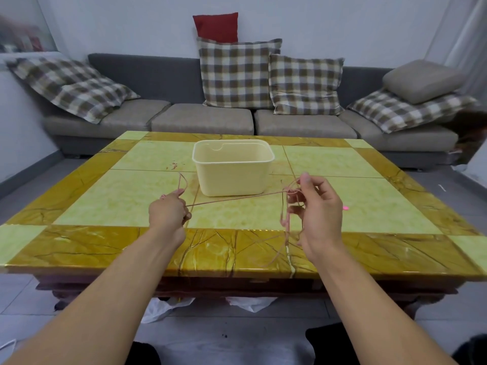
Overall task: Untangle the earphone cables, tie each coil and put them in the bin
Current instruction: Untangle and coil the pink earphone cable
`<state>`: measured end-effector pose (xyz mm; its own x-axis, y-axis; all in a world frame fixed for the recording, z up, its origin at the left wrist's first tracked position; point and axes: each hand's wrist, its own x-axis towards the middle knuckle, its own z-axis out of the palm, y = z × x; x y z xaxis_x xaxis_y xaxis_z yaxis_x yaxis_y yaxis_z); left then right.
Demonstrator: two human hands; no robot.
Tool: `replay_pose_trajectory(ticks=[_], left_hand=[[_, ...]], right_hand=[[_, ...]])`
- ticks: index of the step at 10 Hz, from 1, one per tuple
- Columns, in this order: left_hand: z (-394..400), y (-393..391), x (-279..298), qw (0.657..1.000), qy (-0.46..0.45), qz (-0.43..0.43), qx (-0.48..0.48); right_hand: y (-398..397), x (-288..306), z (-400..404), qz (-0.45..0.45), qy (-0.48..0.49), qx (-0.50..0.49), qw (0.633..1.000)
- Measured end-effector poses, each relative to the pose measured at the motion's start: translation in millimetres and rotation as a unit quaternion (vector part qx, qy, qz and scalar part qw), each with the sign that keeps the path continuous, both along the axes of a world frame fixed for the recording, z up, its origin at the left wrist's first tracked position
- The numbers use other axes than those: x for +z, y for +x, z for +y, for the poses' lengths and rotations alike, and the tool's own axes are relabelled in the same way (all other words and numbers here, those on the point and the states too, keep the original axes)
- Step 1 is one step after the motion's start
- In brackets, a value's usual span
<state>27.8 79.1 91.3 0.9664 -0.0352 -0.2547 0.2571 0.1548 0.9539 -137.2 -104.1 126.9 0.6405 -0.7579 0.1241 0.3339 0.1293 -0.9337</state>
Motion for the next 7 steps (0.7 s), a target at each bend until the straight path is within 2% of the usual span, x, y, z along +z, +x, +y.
replay_pose_trajectory(ticks=[1, 2, 3, 4, 5, 6, 7], left_hand=[[10.0, 10.4, -8.9, 0.995, 0.05, 0.009, 0.085], [16.9, 5.0, -0.6, 0.966, 0.254, 0.028, 0.02], [28.2, 15.1, -7.3, 0.864, 0.5, -0.06, 0.014], [34.0, 25.6, -10.0, 0.871, 0.487, -0.04, 0.058], [36.7, 26.9, -17.2, 0.871, 0.485, -0.065, 0.044], [27.5, 25.6, -24.0, 0.921, 0.381, -0.083, 0.009], [7.8, 18.7, -21.7, 0.995, 0.09, -0.018, -0.047]], right_hand=[[0.2, -5.6, -8.2, 0.089, 0.015, -0.016, 0.996], [1.2, -7.6, -13.4, 0.099, 0.002, -0.012, 0.995], [2.9, -12.6, -16.5, 0.089, -0.048, -0.075, 0.992], [4.5, -14.7, -20.2, 0.076, 0.0, -0.094, 0.993], [1.7, -11.8, -22.6, 0.102, 0.024, 0.066, 0.992], [0.5, -13.2, -19.5, 0.223, -0.144, 0.233, 0.936], [7.6, -19.7, -11.8, 0.254, -0.305, 0.133, 0.908]])
